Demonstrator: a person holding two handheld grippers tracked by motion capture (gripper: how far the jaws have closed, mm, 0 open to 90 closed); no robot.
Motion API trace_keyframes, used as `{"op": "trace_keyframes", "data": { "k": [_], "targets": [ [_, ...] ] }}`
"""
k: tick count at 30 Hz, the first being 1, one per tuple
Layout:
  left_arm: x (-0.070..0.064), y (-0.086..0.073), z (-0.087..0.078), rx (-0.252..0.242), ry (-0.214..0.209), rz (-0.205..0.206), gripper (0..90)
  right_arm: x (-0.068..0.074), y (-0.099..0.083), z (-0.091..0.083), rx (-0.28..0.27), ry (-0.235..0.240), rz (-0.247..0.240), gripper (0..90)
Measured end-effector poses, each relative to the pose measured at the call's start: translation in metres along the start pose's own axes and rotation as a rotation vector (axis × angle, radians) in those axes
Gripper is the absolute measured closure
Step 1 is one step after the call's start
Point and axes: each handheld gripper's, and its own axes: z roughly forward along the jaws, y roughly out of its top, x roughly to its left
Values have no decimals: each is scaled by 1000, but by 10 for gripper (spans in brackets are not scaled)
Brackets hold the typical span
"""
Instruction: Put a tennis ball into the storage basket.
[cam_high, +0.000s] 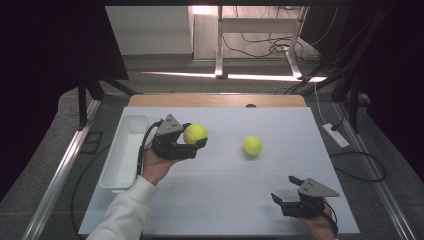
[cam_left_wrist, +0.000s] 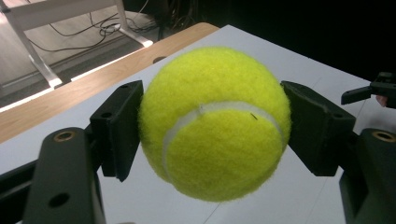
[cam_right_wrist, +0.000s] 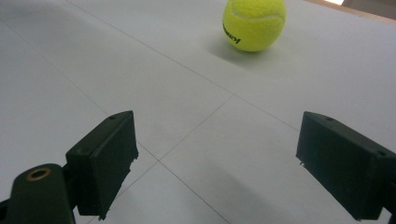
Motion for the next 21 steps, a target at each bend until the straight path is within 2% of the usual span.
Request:
{"op": "trace_keyframes", "data": {
  "k": [21],
  "targets": [
    [21, -2, -7, -1, 54, -29, 267, 0, 0, 0, 0, -2, -3, 121]
  ]
}}
